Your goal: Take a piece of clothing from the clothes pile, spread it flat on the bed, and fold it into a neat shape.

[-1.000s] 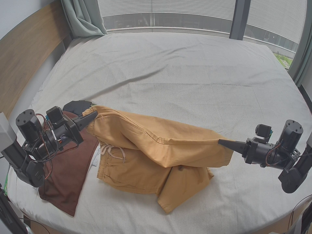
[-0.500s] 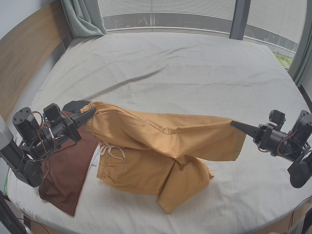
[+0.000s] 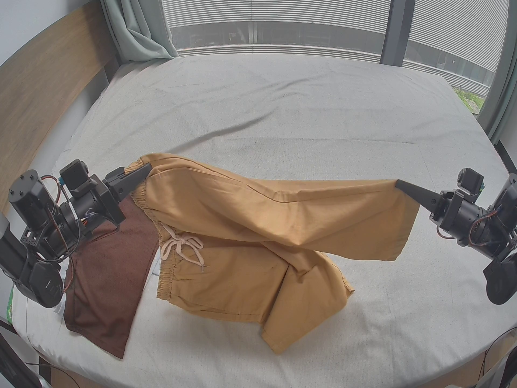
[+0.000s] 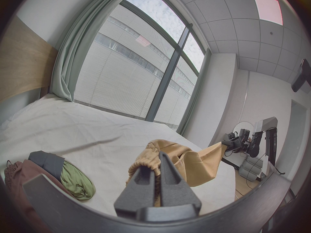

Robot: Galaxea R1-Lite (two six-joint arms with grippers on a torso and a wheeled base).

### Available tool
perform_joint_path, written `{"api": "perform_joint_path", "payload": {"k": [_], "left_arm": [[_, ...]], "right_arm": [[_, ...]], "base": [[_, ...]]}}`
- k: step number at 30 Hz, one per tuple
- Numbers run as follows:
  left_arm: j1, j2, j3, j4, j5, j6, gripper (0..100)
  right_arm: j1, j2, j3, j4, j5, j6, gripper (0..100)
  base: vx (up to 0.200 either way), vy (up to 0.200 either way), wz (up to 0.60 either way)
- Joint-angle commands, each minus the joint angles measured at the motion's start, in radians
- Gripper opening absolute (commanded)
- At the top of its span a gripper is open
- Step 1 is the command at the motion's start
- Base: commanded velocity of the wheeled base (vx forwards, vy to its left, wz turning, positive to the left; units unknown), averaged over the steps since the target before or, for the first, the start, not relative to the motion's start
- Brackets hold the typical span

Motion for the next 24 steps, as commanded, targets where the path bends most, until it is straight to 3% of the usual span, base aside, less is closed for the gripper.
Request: {"api": "perform_joint_path", "payload": {"k": [1, 24], "left_arm": [[0.005, -0.012, 0.001, -0.002, 0.0, -0.001, 0], [0.023, -0.009, 0.002, -0.002, -0.001, -0.001, 0]], "right_arm": [[-0.018, -0.008, -0.007, -0.001, 0.0, 0.003, 0], [-0.088, -0.011, -0.038, -0.002, 0.0, 0.029, 0]], "base": [[0.0, 0.0, 0.0], [0.0, 0.0, 0.0]]}}
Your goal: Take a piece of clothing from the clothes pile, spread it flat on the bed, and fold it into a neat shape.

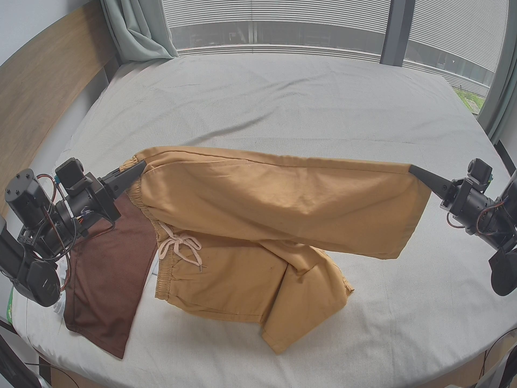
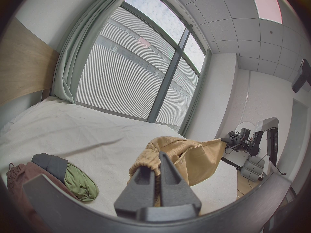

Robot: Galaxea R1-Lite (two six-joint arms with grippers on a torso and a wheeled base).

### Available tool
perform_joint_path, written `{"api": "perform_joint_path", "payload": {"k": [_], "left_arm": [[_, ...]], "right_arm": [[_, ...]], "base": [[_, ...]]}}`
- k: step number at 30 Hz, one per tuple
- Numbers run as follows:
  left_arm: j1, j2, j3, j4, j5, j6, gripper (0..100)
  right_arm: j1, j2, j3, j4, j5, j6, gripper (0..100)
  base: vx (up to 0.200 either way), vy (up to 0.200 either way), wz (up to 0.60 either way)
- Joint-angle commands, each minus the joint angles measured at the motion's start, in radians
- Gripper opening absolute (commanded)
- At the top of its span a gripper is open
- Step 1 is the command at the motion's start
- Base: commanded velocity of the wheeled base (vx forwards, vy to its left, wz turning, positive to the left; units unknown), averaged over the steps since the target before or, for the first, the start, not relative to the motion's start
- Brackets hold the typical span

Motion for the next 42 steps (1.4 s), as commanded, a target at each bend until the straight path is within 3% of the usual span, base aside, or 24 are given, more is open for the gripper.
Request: {"api": "perform_joint_path", "payload": {"k": [1, 42], "left_arm": [[0.001, 0.004, 0.002, -0.002, 0.0, 0.0, 0], [0.012, 0.03, 0.012, -0.001, 0.0, -0.023, 0]], "right_arm": [[-0.006, -0.002, -0.002, -0.001, 0.0, 0.0, 0], [-0.028, 0.003, -0.017, 0.001, 0.0, -0.009, 0]], "base": [[0.0, 0.0, 0.0], [0.0, 0.0, 0.0]]}}
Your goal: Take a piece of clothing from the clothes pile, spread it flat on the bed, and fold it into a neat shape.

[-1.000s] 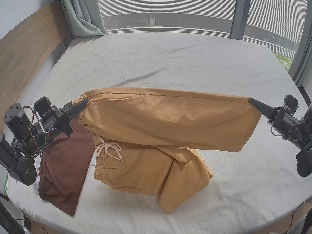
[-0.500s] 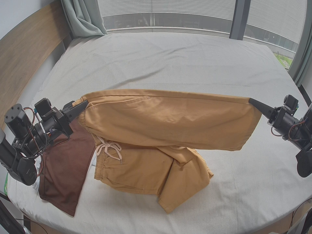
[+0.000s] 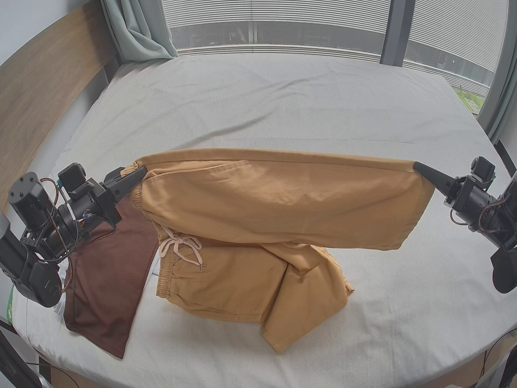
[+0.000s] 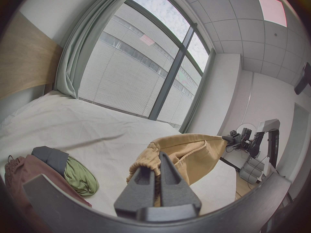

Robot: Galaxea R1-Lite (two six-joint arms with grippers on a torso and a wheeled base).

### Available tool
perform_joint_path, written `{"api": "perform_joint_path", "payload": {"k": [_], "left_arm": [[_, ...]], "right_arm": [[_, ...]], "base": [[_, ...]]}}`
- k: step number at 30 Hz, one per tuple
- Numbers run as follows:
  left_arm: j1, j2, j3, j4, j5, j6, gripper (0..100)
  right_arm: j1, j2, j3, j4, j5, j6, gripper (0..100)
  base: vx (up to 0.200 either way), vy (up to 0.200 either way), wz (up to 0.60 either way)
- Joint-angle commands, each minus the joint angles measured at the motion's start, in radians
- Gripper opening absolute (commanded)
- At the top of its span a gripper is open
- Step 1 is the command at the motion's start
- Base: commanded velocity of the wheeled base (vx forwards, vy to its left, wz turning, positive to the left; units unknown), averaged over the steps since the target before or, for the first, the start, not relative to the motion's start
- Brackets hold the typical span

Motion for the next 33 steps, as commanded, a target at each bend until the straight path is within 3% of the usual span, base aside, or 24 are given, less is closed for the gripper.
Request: {"api": "perform_joint_path", "payload": {"k": [1, 18, 33], "left_arm": [[-0.003, 0.006, 0.004, -0.001, 0.0, -0.014, 0], [0.0, 0.122, -0.074, -0.002, 0.008, -0.015, 0], [-0.004, 0.268, -0.225, -0.002, 0.08, -0.018, 0]], "right_arm": [[0.003, 0.006, -0.011, 0.0, 0.0, 0.0, 0], [-0.012, 0.145, -0.164, 0.0, 0.0, 0.001, 0], [-0.012, 0.331, -0.356, 0.002, -0.003, 0.001, 0]], "base": [[0.0, 0.0, 0.0], [0.0, 0.0, 0.0], [0.0, 0.0, 0.0]]}}
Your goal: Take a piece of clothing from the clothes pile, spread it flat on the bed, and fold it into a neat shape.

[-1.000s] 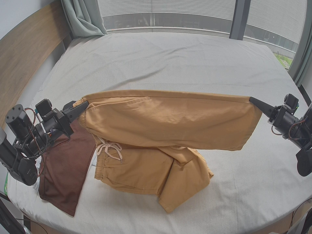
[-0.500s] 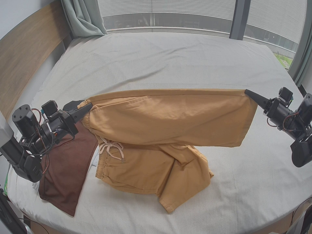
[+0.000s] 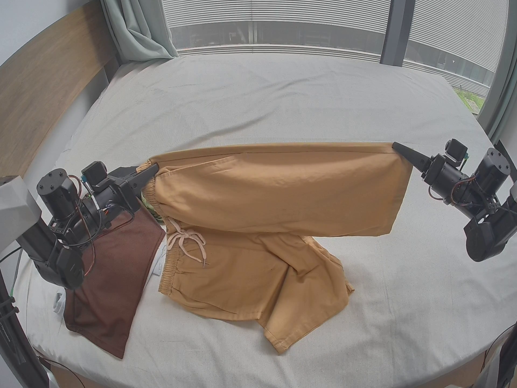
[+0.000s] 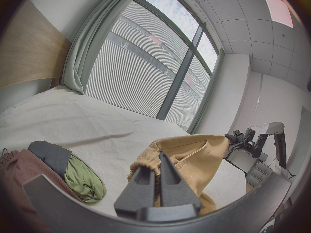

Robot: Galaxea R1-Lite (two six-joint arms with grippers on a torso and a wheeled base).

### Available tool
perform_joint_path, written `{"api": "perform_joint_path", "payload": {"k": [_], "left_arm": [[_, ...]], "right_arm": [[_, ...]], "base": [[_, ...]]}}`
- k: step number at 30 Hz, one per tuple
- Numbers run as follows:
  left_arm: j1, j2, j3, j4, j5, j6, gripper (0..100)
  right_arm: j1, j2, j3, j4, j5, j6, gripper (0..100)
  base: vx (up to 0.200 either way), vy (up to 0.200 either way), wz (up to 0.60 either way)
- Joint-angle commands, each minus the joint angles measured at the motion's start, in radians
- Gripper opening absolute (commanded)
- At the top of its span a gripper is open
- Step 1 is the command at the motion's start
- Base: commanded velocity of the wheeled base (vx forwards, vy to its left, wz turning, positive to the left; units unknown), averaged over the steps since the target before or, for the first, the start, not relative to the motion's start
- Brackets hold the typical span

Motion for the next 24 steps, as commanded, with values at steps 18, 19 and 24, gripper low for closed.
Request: {"api": "perform_joint_path", "payload": {"k": [18, 19, 24], "left_arm": [[-0.02, 0.303, -0.329, -0.001, 0.095, -0.053, 0], [-0.021, 0.326, -0.365, -0.001, 0.104, -0.053, 0], [-0.024, 0.38, -0.458, -0.001, 0.135, -0.06, 0]], "right_arm": [[0.005, 0.325, -0.339, 0.006, -0.023, -0.001, 0], [0.007, 0.342, -0.363, 0.006, -0.023, -0.001, 0], [0.005, 0.402, -0.425, 0.006, -0.023, -0.001, 0]], "base": [[0.0, 0.0, 0.0], [0.0, 0.0, 0.0], [0.0, 0.0, 0.0]]}}
